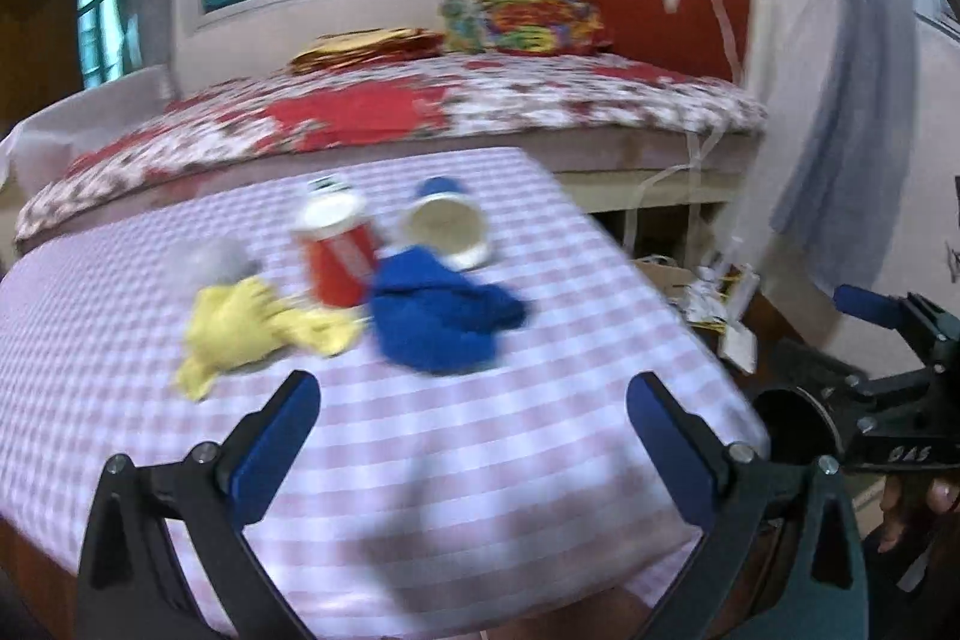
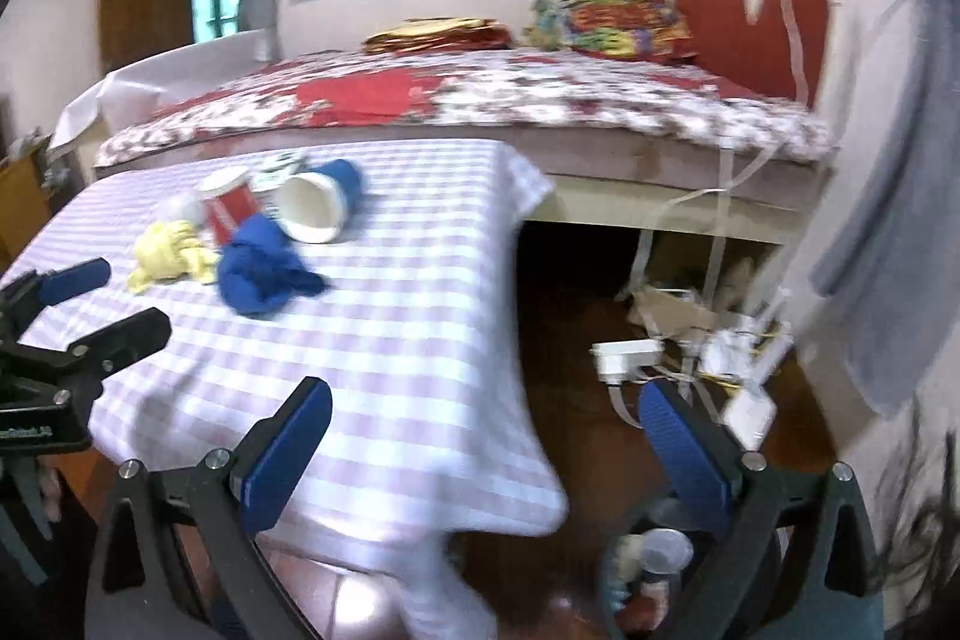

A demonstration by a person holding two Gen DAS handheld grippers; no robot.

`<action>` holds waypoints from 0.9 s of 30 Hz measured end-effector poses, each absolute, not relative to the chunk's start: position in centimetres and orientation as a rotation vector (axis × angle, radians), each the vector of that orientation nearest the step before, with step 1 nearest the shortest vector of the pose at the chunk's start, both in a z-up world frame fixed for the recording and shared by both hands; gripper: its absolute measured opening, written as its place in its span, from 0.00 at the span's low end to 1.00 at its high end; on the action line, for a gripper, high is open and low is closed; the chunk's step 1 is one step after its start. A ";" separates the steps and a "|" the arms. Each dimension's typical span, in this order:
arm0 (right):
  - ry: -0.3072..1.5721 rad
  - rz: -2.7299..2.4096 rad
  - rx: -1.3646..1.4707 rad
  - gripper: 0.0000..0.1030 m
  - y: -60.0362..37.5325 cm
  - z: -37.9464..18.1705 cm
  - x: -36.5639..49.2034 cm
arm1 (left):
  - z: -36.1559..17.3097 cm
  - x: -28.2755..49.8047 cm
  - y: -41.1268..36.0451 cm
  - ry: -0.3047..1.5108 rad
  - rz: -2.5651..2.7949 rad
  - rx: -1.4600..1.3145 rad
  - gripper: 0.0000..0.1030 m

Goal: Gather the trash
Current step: 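Move both open tools back over the table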

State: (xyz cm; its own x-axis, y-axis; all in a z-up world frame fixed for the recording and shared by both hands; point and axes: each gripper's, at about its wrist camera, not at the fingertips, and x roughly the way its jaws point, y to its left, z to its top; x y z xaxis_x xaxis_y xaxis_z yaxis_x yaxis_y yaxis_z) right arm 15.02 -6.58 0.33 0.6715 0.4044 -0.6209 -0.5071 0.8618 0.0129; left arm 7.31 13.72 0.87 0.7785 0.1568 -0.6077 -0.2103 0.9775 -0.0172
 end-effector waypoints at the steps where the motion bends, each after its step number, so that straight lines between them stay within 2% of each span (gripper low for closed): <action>1: 0.658 0.534 -0.165 1.00 -5.8 0.4 15.1 | 0.6 7.0 14.8 0.651 0.228 -0.093 1.00; 13: 0.680 0.695 -0.249 1.00 5.1 -0.1 15.9 | -1.4 5.0 23.9 0.712 0.362 -0.220 0.99; 21: 0.696 0.732 -0.295 1.00 9.5 -1.1 17.5 | -2.7 5.8 27.4 0.739 0.344 -0.312 0.99; 27: 0.726 0.735 -0.294 1.00 11.1 -1.9 19.4 | -3.0 7.4 27.7 0.733 0.375 -0.248 0.99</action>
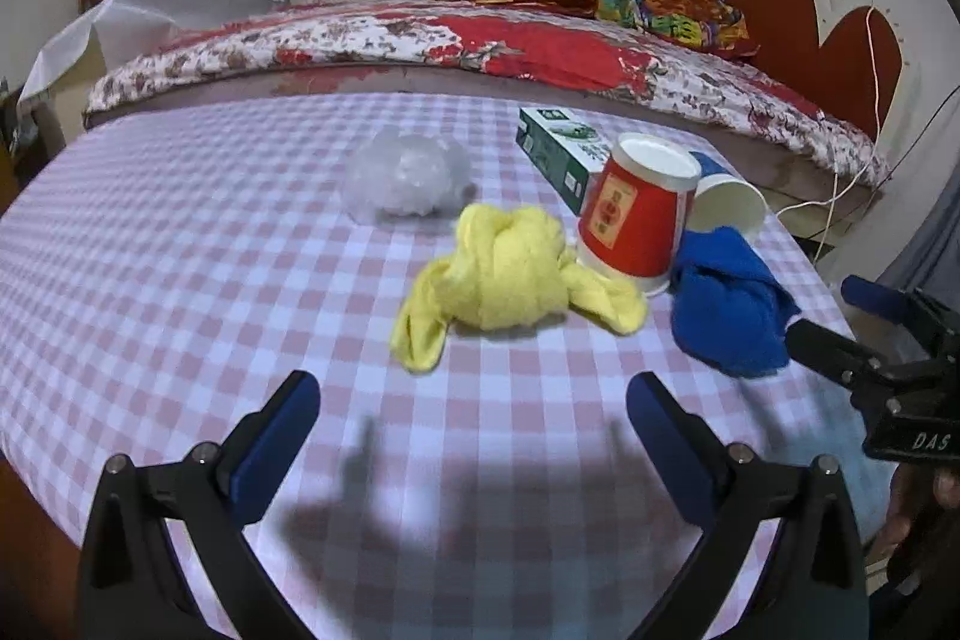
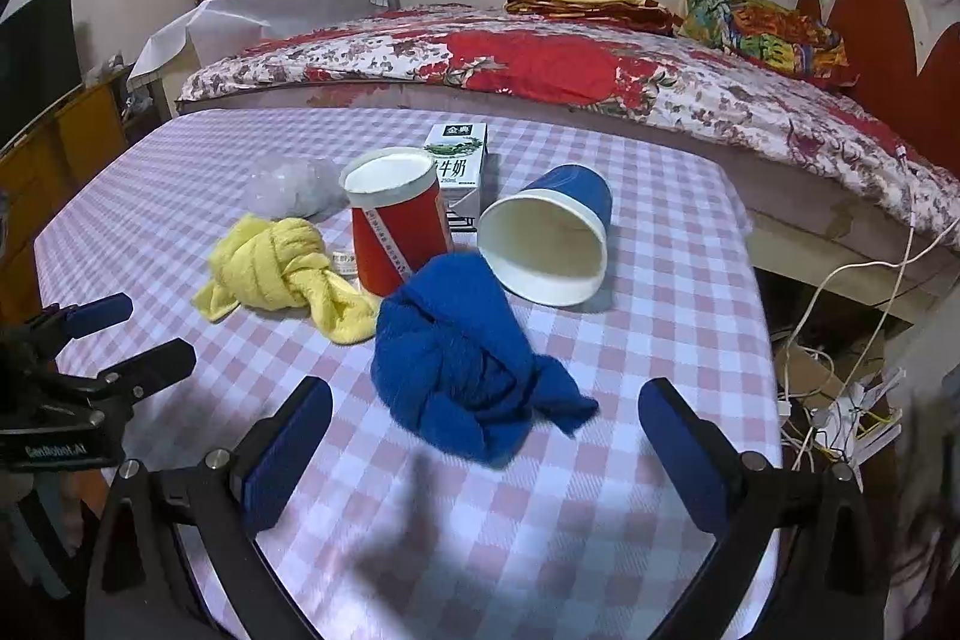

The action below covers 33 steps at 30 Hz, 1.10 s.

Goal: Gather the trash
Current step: 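Move both open tools back over the table, then grasp the yellow cloth with the left tool while the right tool grasps the blue cloth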

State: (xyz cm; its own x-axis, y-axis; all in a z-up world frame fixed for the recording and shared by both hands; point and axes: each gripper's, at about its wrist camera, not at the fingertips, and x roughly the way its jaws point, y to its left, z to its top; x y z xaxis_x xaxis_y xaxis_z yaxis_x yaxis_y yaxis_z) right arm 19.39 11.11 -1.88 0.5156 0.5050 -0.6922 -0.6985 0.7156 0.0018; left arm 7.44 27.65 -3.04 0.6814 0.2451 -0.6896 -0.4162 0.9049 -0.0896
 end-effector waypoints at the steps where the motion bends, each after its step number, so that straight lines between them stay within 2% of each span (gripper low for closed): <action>1: 0.732 0.734 -0.296 1.00 11.4 -2.1 19.7 | -3.0 7.7 27.7 0.728 0.369 -0.243 0.99; 5: 0.753 0.732 -0.299 0.99 12.2 -3.0 20.6 | -3.1 9.5 28.0 0.729 0.361 -0.219 0.99; 7: 0.760 0.733 -0.305 0.95 12.6 -3.4 20.8 | -3.2 10.3 28.3 0.732 0.355 -0.214 0.99; 21: 0.798 0.745 -0.333 0.84 14.3 -4.8 22.5 | -4.7 13.5 29.7 0.781 0.299 -0.213 0.85; 27: 0.816 0.764 -0.328 0.72 14.8 -5.1 22.7 | -4.9 14.3 29.6 0.804 0.268 -0.225 0.80; 33: 0.814 0.757 -0.314 0.71 14.3 -5.0 21.9 | -5.2 14.7 29.7 0.818 0.236 -0.241 0.63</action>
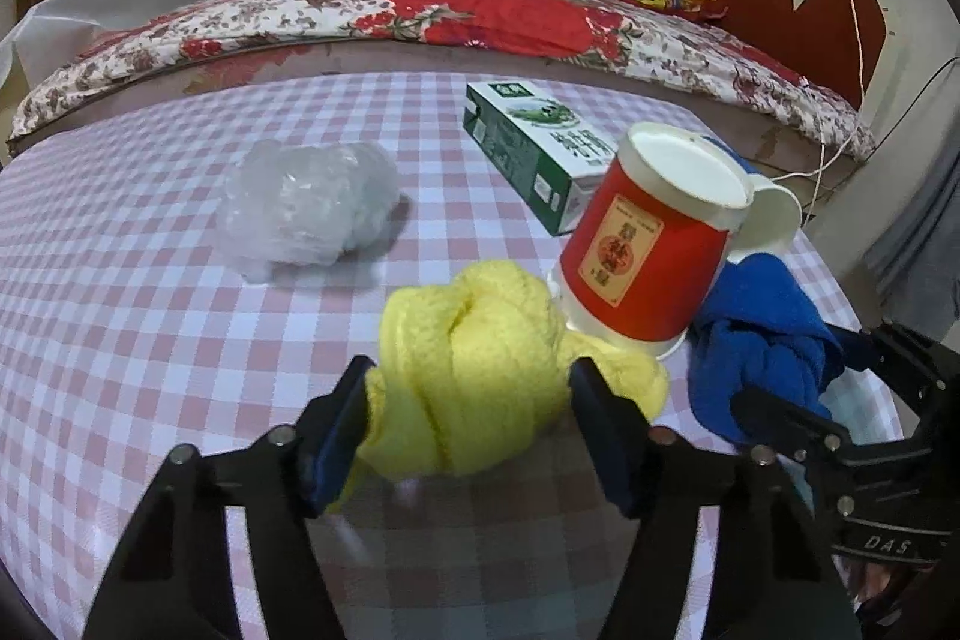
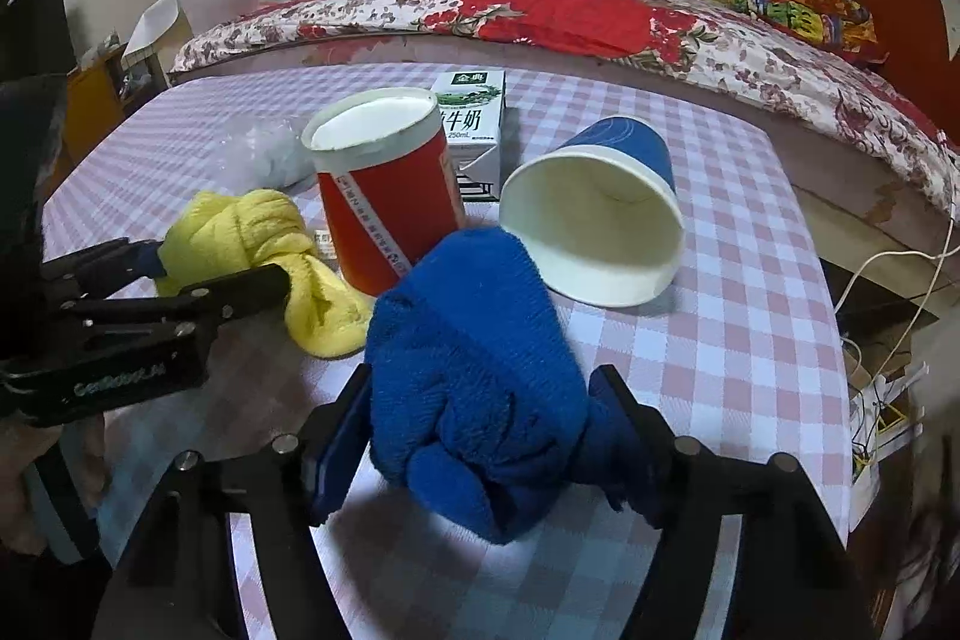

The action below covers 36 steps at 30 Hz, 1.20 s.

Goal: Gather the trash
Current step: 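Grasp the yellow cloth with the left tool while the right tool grasps the blue cloth, then carry the yellow and blue cloths over the black bin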

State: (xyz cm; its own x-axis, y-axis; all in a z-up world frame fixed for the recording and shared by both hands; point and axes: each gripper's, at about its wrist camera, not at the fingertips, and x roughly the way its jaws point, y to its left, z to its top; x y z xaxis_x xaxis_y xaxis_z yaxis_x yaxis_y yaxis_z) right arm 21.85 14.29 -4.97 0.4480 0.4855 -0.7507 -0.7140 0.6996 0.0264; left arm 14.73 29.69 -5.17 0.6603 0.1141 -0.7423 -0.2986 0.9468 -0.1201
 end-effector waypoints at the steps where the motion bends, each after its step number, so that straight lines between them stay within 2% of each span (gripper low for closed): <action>1: 0.815 0.758 -0.314 0.71 14.2 -5.0 21.8 | -5.2 14.7 29.6 0.818 0.224 -0.243 0.58; 3: 0.820 0.761 -0.316 0.70 14.1 -5.0 21.8 | -5.1 14.8 29.6 0.817 0.209 -0.243 0.52; 5: 0.828 0.771 -0.313 0.63 14.2 -5.0 21.8 | -5.0 14.7 29.6 0.812 0.191 -0.249 0.46; 9: 0.822 0.785 -0.298 0.43 14.0 -4.5 21.4 | -4.3 13.7 29.6 0.773 0.214 -0.250 0.45; 12: 0.812 0.792 -0.285 0.38 13.6 -4.1 21.0 | -3.3 12.8 29.5 0.744 0.239 -0.230 0.45; 21: 0.748 0.811 -0.251 0.34 12.1 -1.8 19.1 | -1.8 9.9 29.0 0.728 0.254 -0.219 0.45; 36: 0.647 0.712 -0.207 0.33 4.7 0.9 16.1 | -0.6 8.1 21.9 0.717 0.166 -0.171 0.45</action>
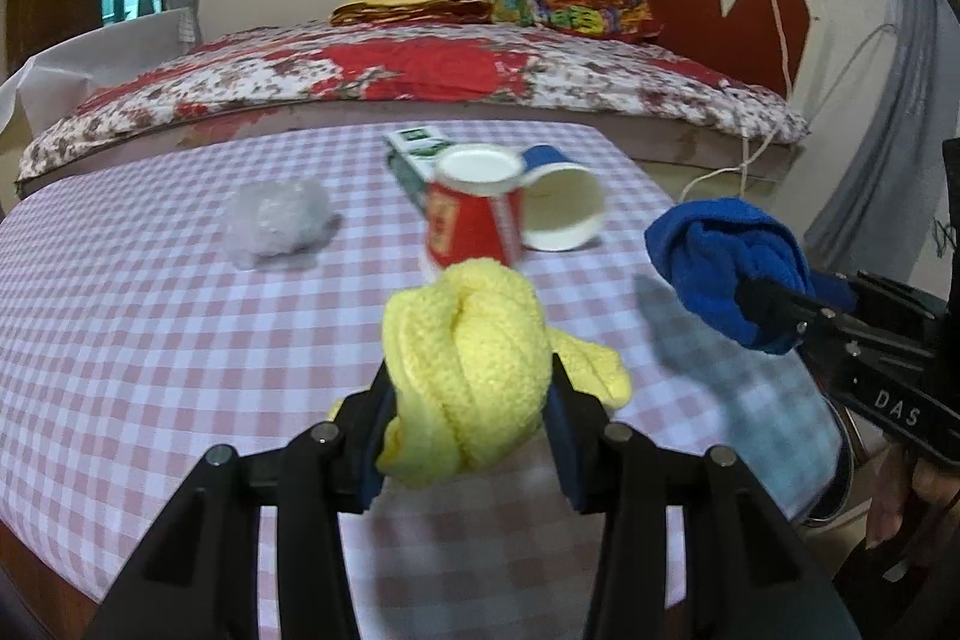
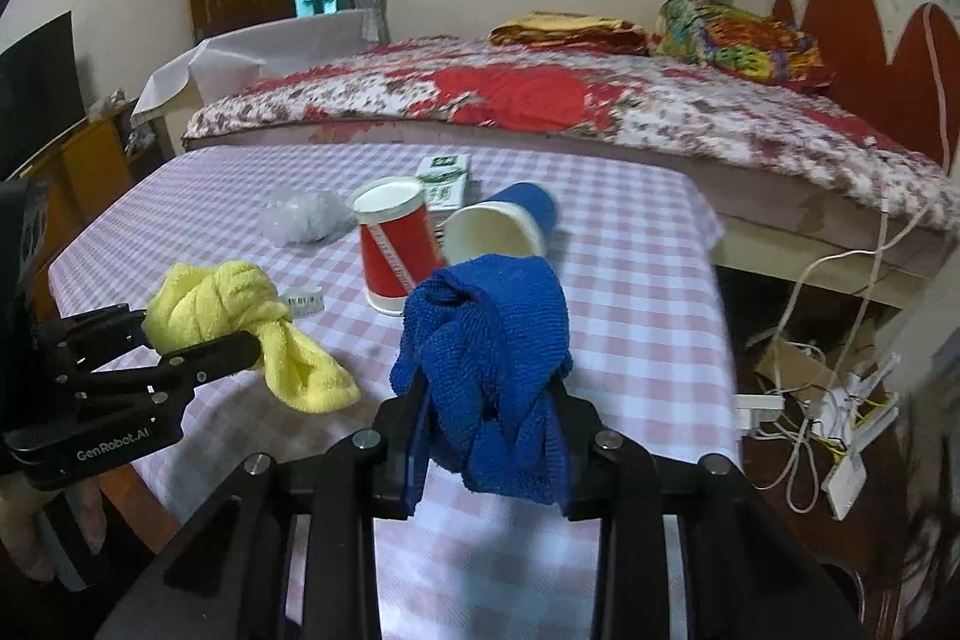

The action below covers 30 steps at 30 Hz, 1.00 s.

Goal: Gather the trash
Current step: 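Carry the yellow and blue cloths over the black bin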

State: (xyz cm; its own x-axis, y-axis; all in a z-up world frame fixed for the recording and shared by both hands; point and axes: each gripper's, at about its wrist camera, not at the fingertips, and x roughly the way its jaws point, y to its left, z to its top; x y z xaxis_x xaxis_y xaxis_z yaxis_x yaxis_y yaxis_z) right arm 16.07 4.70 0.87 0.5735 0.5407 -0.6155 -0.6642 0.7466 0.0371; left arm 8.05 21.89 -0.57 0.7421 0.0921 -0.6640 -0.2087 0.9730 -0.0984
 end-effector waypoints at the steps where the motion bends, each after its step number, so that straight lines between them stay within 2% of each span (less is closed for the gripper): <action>1: 0.644 0.705 -0.202 0.33 4.2 1.0 16.0 | -0.5 8.2 21.3 0.718 0.156 -0.165 0.45; 10: 0.611 0.589 -0.185 0.33 -2.9 1.6 15.5 | 0.0 9.3 16.1 0.718 0.066 -0.112 0.45; 30: 0.685 0.290 -0.077 0.33 -19.2 -1.4 16.7 | -0.6 13.7 3.3 0.749 -0.196 -0.001 0.45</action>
